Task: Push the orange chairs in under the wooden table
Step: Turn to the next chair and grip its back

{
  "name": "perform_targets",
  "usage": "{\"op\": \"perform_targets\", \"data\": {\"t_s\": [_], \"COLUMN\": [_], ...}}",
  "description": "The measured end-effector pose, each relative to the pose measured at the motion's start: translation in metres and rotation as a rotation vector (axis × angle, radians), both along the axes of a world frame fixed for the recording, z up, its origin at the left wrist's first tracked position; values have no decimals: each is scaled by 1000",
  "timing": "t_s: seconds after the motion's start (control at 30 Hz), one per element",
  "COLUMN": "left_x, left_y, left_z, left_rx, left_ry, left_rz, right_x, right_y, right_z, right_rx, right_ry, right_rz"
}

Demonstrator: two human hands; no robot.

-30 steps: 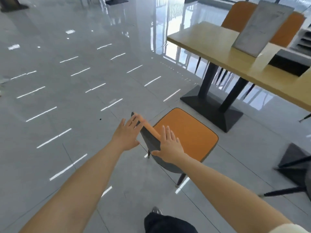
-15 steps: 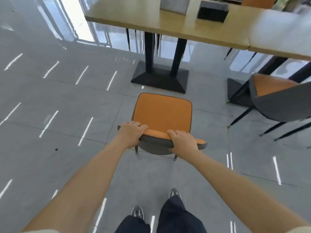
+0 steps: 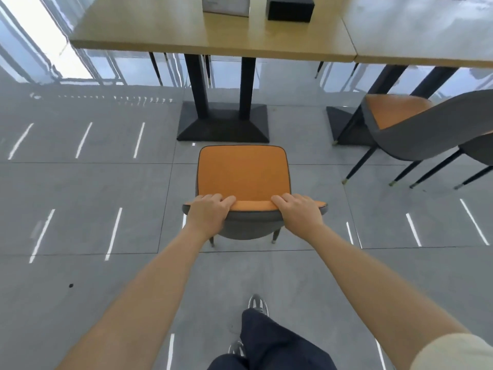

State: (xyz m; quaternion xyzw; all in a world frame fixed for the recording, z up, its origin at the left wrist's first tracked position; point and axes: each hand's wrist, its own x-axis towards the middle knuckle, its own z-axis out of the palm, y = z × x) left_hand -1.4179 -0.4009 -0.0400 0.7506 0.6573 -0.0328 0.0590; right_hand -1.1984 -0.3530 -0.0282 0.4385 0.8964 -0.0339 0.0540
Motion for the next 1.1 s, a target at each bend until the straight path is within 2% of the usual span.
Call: {"op": "perform_targets", "data": {"t_s": [0.7,0.9,1.1], "left_x": [-120,-171,-227], "left_y": [272,333,358], "left_z": [4,5,6], "left_rx": [-59,-58,-70], "left_ry": [-4,-18,37], "left_rz": [34,14,15], "right_x": [-126,-178,-228], "right_y": [285,334,347], "right_z": [0,4,1], "right_rx": [-17,-38,-53], "right_ry": [9,40,67], "right_rz": [-19,-62,-49]}}
